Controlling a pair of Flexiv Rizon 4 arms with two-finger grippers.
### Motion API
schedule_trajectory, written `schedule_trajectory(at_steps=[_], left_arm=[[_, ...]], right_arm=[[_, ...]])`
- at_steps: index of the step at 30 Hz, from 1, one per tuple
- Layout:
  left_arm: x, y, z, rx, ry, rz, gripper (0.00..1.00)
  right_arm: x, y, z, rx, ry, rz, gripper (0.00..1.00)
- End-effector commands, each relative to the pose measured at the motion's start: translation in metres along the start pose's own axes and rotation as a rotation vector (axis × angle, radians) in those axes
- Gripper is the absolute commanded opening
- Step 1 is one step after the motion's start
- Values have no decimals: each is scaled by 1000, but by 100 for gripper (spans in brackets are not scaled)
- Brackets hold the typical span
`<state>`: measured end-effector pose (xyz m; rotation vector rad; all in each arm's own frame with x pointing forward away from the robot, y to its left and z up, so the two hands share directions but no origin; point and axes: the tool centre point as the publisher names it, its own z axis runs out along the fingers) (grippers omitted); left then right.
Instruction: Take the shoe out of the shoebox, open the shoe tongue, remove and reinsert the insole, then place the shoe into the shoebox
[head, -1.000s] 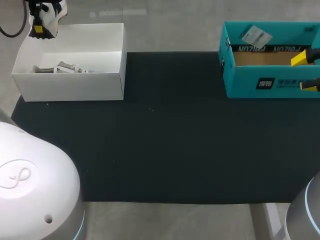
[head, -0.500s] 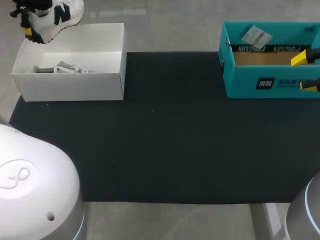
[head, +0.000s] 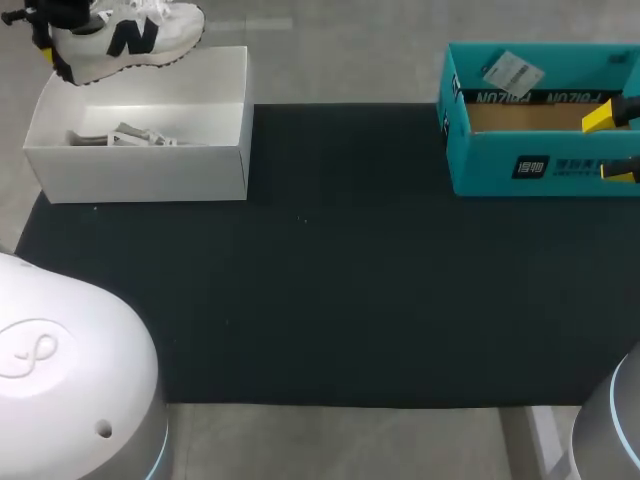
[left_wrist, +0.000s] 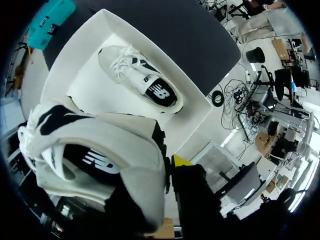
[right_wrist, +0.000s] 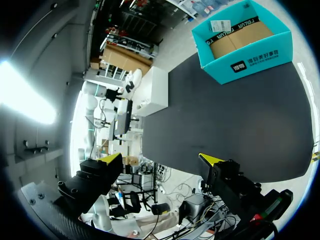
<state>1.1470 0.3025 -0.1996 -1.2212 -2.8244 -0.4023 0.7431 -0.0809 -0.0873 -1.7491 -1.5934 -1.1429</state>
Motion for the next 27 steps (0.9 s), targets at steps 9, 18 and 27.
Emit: schedule_trajectory(at_steps=[9,18,27], left_arm=[[2,0,-1,-142,-86,677,0],[0,1,2,-138,-69,662,0],[-7,11,-5,-116,-75,494,0]], right_arm=[[0,0,1,1,-2,1,100],[0,0,1,1,-2,1,100],[0,0,1,1,-2,1,100]])
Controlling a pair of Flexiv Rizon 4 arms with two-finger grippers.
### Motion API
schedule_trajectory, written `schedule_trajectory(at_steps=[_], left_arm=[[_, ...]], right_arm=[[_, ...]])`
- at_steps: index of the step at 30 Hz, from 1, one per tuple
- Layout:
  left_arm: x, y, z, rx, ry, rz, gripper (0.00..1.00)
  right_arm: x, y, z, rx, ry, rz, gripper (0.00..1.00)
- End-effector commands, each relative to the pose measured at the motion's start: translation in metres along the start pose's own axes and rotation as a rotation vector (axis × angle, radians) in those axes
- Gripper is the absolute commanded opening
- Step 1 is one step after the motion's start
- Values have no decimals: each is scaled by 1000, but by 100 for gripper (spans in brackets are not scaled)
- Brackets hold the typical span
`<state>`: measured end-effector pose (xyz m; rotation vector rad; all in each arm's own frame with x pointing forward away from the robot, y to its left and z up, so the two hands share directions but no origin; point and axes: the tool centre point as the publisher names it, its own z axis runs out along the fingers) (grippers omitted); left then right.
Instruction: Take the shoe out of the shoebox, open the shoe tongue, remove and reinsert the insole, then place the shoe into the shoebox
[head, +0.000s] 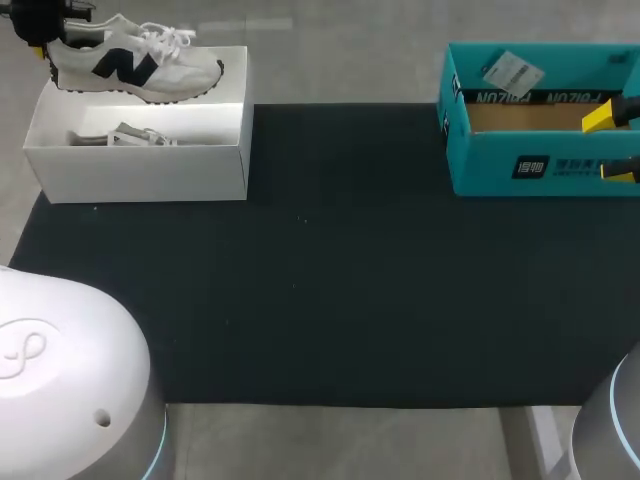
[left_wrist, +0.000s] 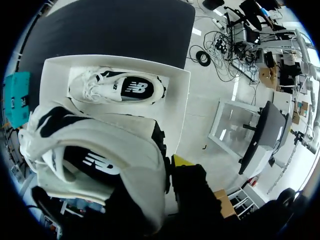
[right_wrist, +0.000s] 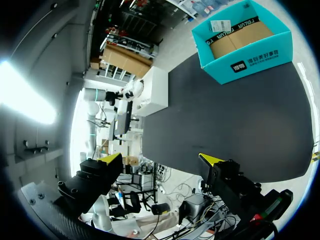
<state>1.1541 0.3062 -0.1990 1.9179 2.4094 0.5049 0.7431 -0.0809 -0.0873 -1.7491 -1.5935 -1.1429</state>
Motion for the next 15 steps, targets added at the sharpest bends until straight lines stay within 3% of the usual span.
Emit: schedule_trajectory(at_steps=[1,15], left_arm=[[-4,6,-5,14,5,-7,0],[-19,38,37,-6,78,-36,0]], right_arm=[[0,0,1,1,-2,1,100],[0,0,1,1,-2,1,100]])
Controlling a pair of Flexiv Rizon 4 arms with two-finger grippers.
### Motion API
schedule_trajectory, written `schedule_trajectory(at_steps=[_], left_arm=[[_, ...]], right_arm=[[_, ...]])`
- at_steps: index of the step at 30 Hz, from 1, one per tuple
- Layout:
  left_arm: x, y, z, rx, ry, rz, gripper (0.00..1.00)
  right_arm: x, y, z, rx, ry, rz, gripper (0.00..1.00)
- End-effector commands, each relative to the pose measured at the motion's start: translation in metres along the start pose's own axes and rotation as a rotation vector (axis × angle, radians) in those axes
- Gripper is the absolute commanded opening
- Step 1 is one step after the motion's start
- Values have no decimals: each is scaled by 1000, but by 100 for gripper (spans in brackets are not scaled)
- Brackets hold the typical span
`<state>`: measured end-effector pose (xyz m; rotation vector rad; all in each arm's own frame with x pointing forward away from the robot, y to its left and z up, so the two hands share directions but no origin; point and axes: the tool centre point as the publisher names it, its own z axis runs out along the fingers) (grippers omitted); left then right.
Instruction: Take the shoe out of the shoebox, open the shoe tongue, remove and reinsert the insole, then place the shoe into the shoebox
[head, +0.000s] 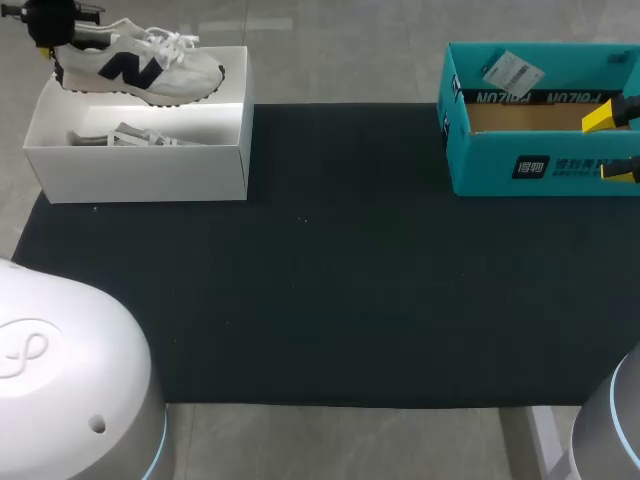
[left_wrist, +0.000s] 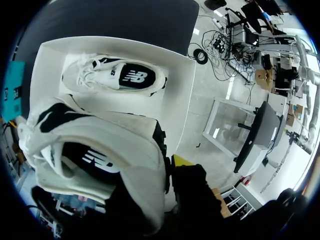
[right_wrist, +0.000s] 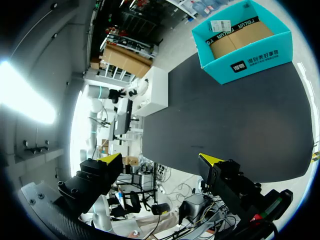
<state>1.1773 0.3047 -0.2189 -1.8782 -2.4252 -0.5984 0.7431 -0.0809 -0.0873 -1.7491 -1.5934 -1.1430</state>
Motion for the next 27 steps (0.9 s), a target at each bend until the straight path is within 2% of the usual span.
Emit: schedule_trajectory(at_steps=[1,10,16,27], left_arm=[[-10,24,16,16,6,-24,0],[-15,37,39,34,-16,-32,0],[-16,35,55,20,-69,-4,0],[-14,22,73,33,-83,9,0]], right_arm=[[0,0,1,1,-2,1,100],[0,0,1,1,-2,1,100],[0,0,1,1,-2,1,100],[0,0,1,1,-2,1,100]])
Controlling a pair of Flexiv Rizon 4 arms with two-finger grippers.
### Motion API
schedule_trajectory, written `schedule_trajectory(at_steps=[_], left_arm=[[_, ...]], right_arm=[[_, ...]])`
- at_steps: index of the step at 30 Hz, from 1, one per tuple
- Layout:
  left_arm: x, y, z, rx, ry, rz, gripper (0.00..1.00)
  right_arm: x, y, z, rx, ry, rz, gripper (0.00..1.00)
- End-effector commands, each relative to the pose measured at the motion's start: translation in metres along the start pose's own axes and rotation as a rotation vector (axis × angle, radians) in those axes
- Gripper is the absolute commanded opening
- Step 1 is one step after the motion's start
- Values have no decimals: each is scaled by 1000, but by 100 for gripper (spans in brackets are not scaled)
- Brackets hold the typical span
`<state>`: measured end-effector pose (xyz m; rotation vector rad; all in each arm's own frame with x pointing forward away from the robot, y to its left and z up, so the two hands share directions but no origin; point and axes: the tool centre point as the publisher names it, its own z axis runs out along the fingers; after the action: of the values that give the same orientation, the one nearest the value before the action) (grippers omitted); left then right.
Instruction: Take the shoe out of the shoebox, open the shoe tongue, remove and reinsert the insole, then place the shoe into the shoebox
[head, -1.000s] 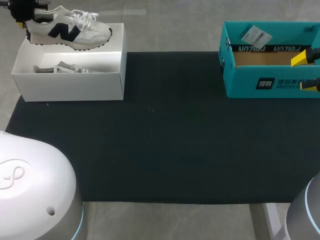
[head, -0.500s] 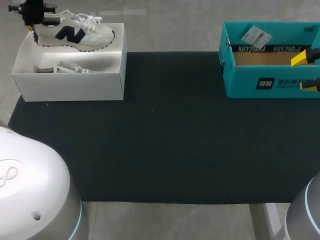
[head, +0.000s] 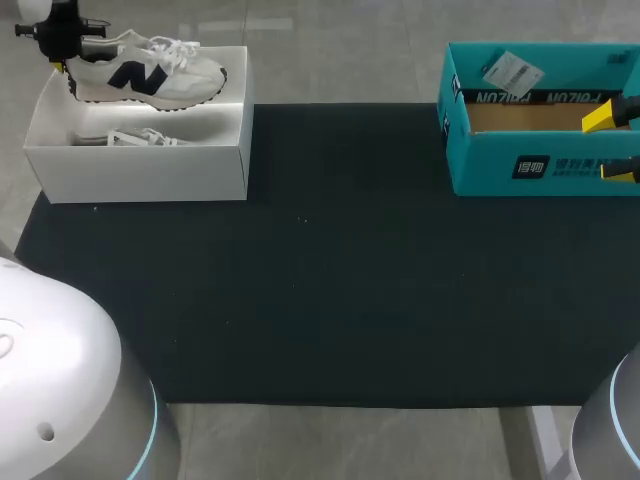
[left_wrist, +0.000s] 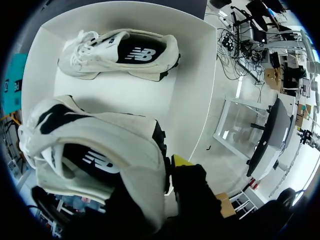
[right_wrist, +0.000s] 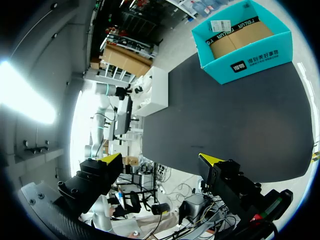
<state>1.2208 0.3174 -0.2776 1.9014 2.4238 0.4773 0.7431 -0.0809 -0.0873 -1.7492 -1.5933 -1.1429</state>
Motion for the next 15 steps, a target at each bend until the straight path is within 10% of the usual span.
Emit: schedule_trajectory(at_steps=[1,15], left_arm=[[0,-4,8,-2,1,9,0],[-6,-11,48,71,-19,11,0]], right_arm=[[0,0,1,1,-2,1,100],[0,0,1,1,-2,1,100]])
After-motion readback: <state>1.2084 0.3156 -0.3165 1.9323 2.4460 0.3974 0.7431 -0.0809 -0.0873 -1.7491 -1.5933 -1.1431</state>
